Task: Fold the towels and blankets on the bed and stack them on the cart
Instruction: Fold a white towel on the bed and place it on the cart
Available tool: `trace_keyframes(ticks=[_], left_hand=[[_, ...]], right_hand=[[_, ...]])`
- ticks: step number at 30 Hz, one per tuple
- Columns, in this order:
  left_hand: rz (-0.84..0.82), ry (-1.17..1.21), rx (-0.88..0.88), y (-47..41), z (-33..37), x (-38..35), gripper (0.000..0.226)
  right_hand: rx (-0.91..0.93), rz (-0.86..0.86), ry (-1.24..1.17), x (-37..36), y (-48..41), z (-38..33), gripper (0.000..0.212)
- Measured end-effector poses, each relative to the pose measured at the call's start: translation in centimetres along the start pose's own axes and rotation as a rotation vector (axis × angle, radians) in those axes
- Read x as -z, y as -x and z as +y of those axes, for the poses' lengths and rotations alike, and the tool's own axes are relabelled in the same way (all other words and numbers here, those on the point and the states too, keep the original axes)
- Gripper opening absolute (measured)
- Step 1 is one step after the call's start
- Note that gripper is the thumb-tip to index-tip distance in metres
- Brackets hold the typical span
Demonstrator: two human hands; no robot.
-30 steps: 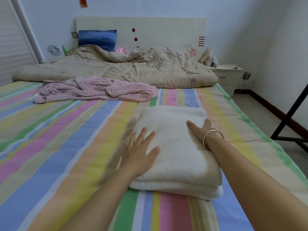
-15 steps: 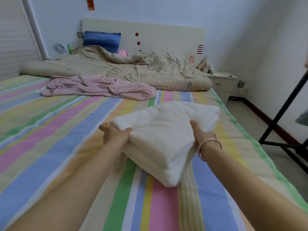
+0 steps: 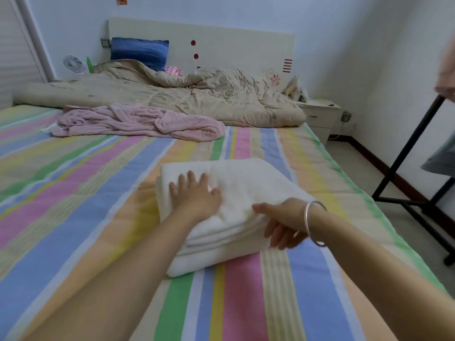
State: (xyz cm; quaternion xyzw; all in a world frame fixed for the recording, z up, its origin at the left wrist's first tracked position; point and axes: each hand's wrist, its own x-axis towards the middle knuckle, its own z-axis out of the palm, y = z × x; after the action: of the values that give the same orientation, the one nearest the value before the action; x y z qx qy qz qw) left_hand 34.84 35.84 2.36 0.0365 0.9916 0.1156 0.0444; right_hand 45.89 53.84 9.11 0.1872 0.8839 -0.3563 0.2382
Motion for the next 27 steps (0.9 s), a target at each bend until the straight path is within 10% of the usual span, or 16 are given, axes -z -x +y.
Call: trace_keyframes(ticks=[5,7,10,16,20,27], left_hand=[[0.101,0.010,0.057,1.5,0.7,-1.7,0.064],[0.116,-0.010,0.072,1.6,0.7,-1.9,0.063],[0.103,0.009,0.066,2.1,0.3,-2.6,0.061],[0.458,0.650,0.315,2.7,-2.3,-2.7,0.055],[0.090,1.323,0.570,4.0,-6.0,-2.5,0.088],[-0.331,1.357,0.486,6.1,-6.7,-0.5,0.052]], right_hand=[[0.555,0.931,0.383,-0.1,-2.3,-5.1,0.033],[0.670,0.817,0.515,-2.0,-6.0,-5.0,0.046],[0.345,0.479,0.579,-2.1,-11.7,-1.7,0.073],[0.048,0.344,-0.037,1.5,-15.1,2.4,0.102],[-0.005,0.280,-0.064,2.1,-14.7,3.0,0.126],[-0.113,0.261,0.018,1.2,-11.6,3.0,0.107]])
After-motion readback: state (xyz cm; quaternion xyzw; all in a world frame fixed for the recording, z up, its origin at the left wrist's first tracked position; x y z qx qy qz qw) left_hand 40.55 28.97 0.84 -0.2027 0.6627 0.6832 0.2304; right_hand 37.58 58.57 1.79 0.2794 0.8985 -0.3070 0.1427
